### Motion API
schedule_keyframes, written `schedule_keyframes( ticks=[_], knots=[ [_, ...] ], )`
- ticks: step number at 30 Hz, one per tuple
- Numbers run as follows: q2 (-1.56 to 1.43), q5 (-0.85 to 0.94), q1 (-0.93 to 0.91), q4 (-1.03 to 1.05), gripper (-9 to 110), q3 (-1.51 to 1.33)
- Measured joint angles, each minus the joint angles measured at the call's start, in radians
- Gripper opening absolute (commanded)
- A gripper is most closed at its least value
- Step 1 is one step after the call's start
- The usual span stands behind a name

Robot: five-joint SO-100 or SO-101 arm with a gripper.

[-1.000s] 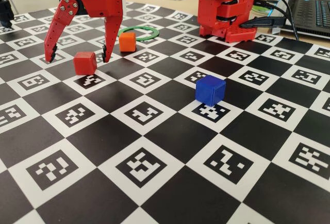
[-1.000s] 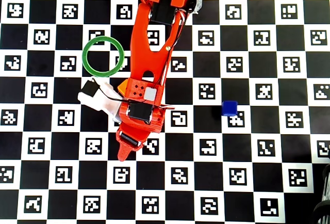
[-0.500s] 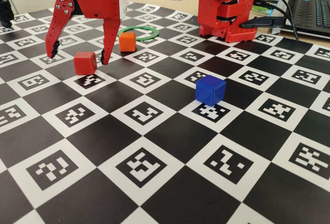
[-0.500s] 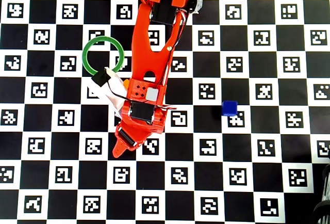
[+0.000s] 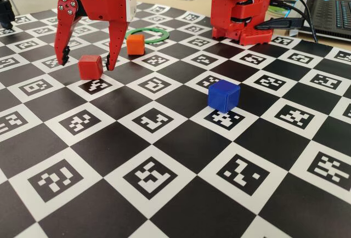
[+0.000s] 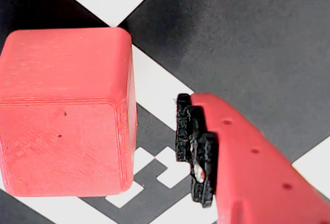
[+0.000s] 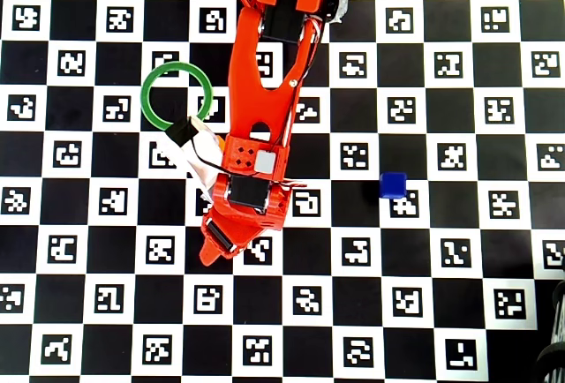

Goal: Grab the red cube then put it in the green circle then put the blue cube on top and finally the orange cube on top

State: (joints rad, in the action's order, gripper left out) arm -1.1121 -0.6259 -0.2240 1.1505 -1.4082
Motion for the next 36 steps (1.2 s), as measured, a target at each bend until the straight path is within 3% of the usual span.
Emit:
schedule_keyframes(
  ticks=[8,15,21,27,36],
  knots=[
    [0.0,0.0,0.0,0.0,12,0.0],
    [0.0,0.017,0.0,0.0,9,0.0],
    [0.0,0.081,-0.012,0.163,8,0.075],
    [-0.1,0.301,-0.058,0.347,7,0.176],
    [-0.376,0.864,-0.244,0.483,6,0.121]
  ],
)
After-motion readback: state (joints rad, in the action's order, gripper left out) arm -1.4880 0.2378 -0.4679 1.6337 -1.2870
